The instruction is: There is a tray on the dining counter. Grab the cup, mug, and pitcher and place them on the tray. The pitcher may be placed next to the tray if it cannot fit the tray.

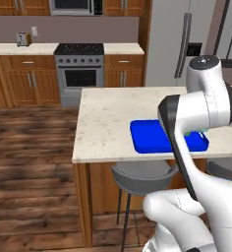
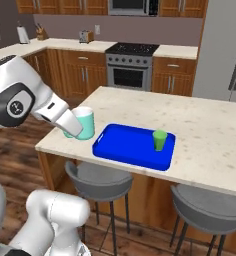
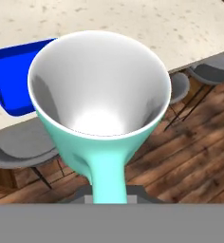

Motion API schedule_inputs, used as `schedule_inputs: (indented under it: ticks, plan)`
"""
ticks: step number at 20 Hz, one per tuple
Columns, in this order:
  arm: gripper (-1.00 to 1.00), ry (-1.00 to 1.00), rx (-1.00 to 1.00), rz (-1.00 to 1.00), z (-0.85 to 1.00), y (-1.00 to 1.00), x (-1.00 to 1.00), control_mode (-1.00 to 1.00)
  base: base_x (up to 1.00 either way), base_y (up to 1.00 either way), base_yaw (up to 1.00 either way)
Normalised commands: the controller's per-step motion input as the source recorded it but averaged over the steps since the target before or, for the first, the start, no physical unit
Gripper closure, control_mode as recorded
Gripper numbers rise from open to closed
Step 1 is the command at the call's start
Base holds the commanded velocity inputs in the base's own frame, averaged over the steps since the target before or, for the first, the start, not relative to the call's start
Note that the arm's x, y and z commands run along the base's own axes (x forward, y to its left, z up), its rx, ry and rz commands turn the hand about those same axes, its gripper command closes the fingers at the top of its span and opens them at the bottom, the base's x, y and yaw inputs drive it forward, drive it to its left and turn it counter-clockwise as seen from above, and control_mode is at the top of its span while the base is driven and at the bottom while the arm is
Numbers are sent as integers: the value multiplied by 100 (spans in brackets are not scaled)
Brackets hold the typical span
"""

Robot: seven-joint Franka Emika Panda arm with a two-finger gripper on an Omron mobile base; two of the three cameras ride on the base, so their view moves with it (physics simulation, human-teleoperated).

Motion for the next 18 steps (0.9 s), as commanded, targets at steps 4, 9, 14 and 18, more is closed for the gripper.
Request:
schedule_inputs:
  ticks: [4,9,14,18]
  plan:
    - [100,0,0,0,0,0,0,100,69,-29,0]
    - [100,0,0,0,-2,-7,6,-100,40,-27,0]
    - [100,0,0,-13,-17,-46,33,-100,0,0,0]
    - [100,1,0,-37,-46,-32,40,-100,0,0,0]
